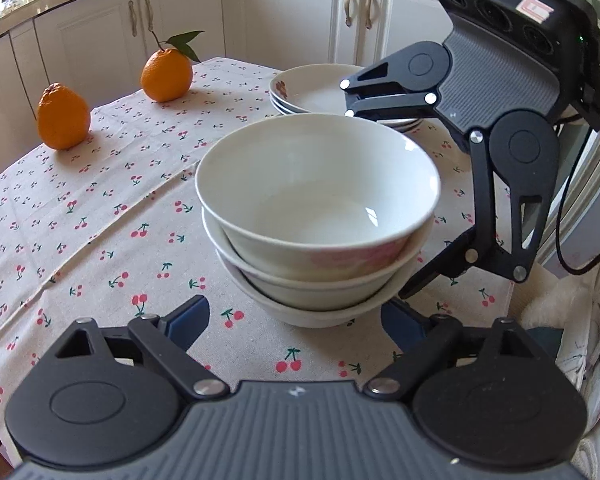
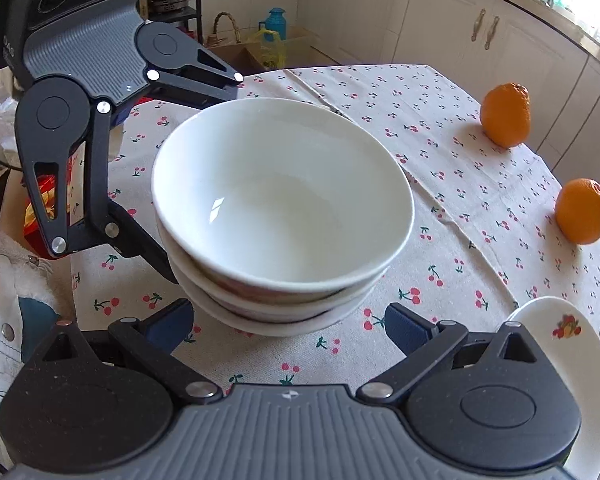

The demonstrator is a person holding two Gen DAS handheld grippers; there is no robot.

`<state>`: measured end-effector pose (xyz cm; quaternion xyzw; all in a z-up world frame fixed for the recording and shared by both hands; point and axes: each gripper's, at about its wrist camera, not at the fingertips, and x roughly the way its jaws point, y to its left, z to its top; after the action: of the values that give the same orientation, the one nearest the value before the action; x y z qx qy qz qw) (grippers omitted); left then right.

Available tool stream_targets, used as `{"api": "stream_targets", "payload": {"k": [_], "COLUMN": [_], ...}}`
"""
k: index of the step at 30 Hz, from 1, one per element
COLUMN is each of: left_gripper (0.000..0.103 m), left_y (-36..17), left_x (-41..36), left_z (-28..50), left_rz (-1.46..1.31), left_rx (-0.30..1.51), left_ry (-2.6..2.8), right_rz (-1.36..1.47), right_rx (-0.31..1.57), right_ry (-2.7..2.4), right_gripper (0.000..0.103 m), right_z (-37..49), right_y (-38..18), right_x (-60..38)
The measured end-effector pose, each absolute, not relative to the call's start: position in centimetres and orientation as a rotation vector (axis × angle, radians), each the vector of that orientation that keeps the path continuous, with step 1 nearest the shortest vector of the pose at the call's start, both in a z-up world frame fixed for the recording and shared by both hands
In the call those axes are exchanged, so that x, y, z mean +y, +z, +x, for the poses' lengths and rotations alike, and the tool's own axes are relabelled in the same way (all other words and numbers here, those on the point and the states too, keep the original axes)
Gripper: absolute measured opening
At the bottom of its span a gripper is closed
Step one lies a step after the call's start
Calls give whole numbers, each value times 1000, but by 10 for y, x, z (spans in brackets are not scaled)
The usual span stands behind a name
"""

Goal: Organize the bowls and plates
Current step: 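Grip the three-bowl stack from opposite sides with both grippers, then lift the bowl stack with both grippers and carry it over the plate stack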

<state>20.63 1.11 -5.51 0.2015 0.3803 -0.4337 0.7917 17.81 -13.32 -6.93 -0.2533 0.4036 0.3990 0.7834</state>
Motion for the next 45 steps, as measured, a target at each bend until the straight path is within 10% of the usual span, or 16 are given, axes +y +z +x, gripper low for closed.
{"api": "stream_targets", "payload": {"k": [45], "left_gripper": [80], "left_y": [-56], "left_x": [1], "left_z": [222], "left_rz": [530], "left_rx": [854], "left_ry": [-1098], "right_rz": [-548], "right_rx": [919], "right_ry": [1025], "right_gripper": [87], "right_z": [193], "right_y": [-67], "right_x": [-132]}}
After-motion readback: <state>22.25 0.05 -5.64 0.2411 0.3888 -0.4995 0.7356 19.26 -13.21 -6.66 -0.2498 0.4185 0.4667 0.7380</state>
